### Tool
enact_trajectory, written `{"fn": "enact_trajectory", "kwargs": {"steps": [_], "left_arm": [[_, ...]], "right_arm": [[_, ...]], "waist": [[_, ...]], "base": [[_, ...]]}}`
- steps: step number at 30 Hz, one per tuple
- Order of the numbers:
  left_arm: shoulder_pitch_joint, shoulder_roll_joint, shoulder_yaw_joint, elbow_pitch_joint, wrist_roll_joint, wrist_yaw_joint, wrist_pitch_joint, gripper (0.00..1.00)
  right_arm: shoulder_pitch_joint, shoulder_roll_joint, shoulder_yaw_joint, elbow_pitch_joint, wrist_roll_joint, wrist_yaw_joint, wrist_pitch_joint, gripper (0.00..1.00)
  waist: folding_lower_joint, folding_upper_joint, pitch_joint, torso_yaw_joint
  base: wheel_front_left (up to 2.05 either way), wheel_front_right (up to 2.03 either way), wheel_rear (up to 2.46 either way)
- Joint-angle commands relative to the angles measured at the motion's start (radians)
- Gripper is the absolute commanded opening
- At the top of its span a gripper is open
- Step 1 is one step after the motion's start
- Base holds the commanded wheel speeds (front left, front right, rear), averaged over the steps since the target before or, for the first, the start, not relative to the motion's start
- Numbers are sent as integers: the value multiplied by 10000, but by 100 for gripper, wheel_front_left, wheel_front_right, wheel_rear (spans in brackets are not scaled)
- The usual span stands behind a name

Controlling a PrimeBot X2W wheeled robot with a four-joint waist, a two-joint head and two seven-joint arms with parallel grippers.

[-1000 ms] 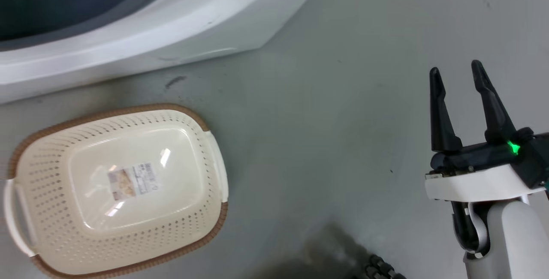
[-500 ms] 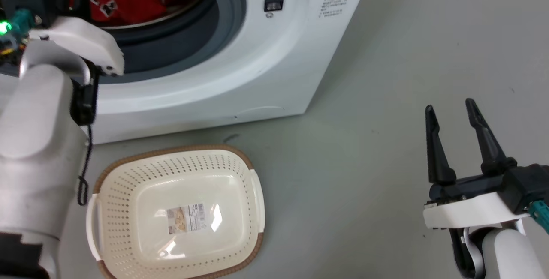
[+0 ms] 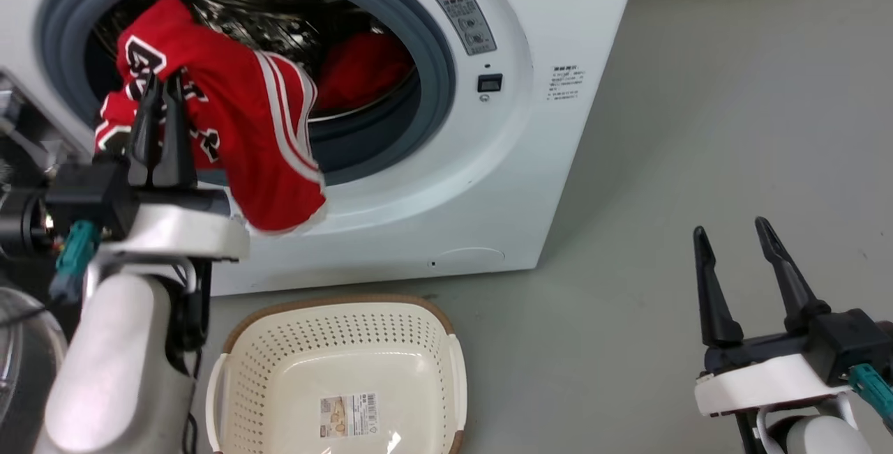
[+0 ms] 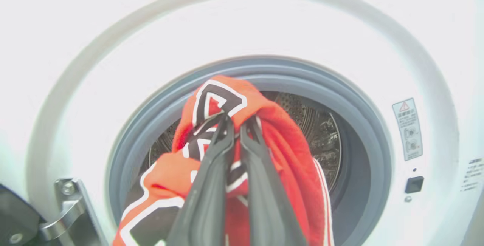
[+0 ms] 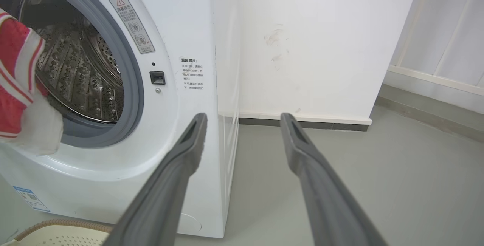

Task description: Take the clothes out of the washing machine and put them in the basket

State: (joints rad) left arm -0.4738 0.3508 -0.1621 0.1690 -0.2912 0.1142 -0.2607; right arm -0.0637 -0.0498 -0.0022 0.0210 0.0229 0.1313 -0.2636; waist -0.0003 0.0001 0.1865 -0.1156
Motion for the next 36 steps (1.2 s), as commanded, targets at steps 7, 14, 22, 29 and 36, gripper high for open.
{"fn": "enact_trajectory", "kwargs": {"steps": [7, 14, 22, 29, 36], "left_arm": [[2128, -651, 541, -1821, 282, -10, -49, 0], [3292, -999, 485, -1963, 252, -260, -49, 0], [3731, -1445, 584, -783, 199, -600, -51, 0], [3282, -1675, 516, 1106, 516, -1139, -51, 0], [2171, -1828, 379, 3228, 1061, -1518, -51, 0]], "right_arm": [[344, -6, -470, 160, -38, -10, -17, 100], [389, -6, -440, 204, -147, -10, -17, 100], [82, -6, -492, 194, -126, -10, -17, 100], [-257, -6, -555, -11, -280, -10, -17, 100], [-727, -4, -600, -272, -443, -10, -17, 100]], "waist": [[3, -1, -501, 519], [3, -1, -352, 767], [3, -1, 331, 787], [3, -1, 1401, 731], [3, -1, 2839, 675]], "base": [[0, 0, 0], [0, 0, 0], [0, 0, 0], [0, 0, 0], [0, 0, 0]]}}
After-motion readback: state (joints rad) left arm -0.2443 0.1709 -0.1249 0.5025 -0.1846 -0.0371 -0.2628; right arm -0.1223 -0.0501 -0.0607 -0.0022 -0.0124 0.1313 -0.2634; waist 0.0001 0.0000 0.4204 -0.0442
